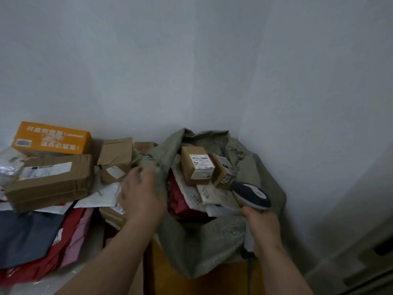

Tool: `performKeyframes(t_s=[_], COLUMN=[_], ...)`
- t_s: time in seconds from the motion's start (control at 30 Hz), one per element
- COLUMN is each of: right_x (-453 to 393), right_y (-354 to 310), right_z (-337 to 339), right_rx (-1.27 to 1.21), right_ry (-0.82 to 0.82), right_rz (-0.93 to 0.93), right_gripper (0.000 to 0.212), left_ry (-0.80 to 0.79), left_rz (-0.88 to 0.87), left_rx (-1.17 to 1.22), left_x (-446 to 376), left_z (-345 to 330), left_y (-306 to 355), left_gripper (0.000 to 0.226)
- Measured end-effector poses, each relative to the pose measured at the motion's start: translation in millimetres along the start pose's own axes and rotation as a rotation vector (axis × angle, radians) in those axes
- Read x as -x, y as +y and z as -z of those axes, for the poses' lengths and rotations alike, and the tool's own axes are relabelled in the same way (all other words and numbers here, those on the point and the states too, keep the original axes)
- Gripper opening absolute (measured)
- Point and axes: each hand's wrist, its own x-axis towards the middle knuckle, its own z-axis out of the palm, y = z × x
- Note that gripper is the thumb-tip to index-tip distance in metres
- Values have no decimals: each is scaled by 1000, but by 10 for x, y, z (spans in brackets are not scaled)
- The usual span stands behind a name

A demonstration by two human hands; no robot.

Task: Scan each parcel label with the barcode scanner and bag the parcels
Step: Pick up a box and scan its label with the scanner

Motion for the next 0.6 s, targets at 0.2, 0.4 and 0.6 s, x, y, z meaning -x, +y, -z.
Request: performKeyframes(t_s=[0.2, 0.4, 0.6], right_x=[37, 221, 327], right_y=[69, -77, -194], right_z=[26, 97, -93], right_rx=[93, 370, 35], right_ry=[147, 316, -90], right_rz=[77, 323, 300], right_gripper=[14, 48, 22], left_ry=[-580, -1221, -893], left_rz=[-466, -554, -569], left_rx=[-165, -605, -436], left_x=[307, 634, 779], left_z=[-207, -378, -437], left_y=[259, 130, 89], left_gripper=[53, 58, 62])
